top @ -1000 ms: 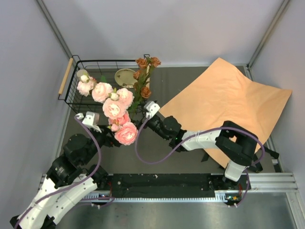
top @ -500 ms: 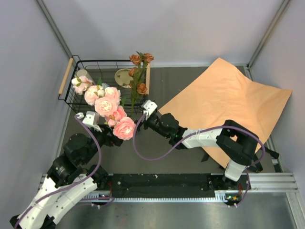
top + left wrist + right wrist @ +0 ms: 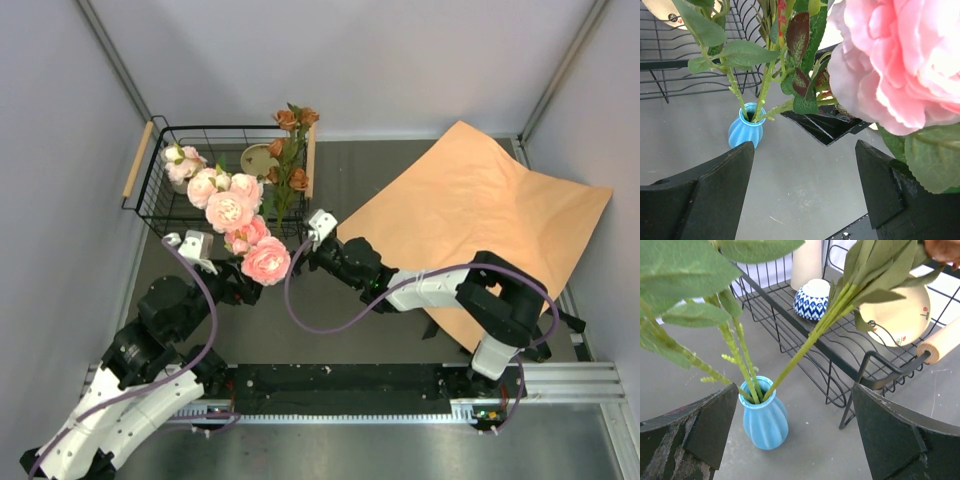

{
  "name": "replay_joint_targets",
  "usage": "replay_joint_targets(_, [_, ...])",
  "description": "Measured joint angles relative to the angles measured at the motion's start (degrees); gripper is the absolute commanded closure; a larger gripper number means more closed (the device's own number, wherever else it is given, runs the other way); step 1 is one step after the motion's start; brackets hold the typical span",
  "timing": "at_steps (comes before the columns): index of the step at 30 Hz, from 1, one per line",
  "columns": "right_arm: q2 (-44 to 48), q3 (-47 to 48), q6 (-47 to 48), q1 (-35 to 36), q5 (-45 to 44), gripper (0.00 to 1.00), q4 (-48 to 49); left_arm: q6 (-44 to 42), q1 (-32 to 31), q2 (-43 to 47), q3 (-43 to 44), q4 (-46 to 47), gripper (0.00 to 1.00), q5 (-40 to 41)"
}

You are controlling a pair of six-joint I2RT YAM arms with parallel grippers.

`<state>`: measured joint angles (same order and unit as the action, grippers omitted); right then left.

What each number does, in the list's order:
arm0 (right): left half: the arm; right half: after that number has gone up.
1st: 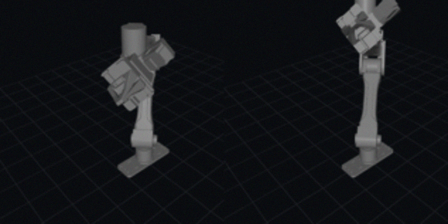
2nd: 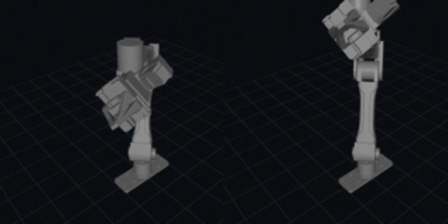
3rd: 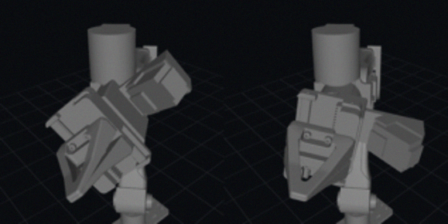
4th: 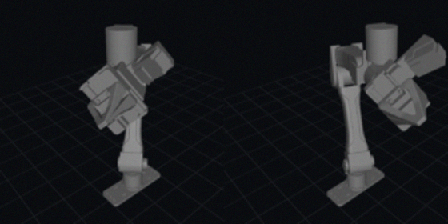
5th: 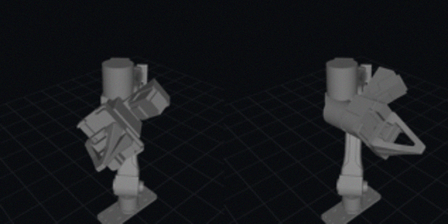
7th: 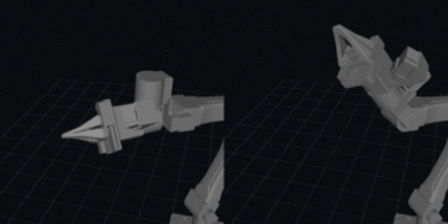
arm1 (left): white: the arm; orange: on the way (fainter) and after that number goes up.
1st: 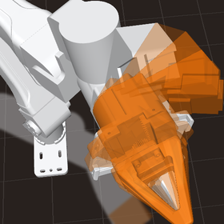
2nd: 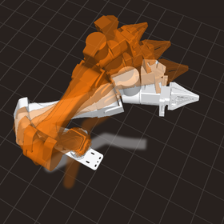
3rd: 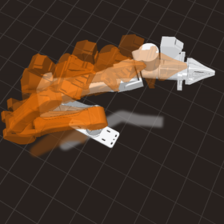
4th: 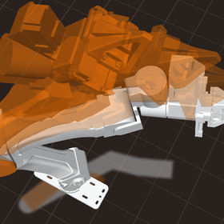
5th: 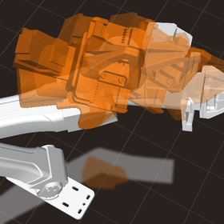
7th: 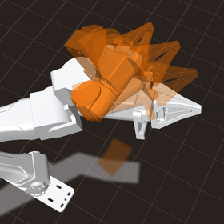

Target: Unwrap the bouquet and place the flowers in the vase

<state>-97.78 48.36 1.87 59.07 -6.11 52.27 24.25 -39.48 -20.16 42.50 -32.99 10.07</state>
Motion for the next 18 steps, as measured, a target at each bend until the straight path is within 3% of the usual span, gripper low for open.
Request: replay_joint_targets(18, [-0.5,-3.0,-3.5,-0.4,6.0,0.03,2.8,-0.1,0.0,1.3,0.0,-1.7,0.10,0.0])
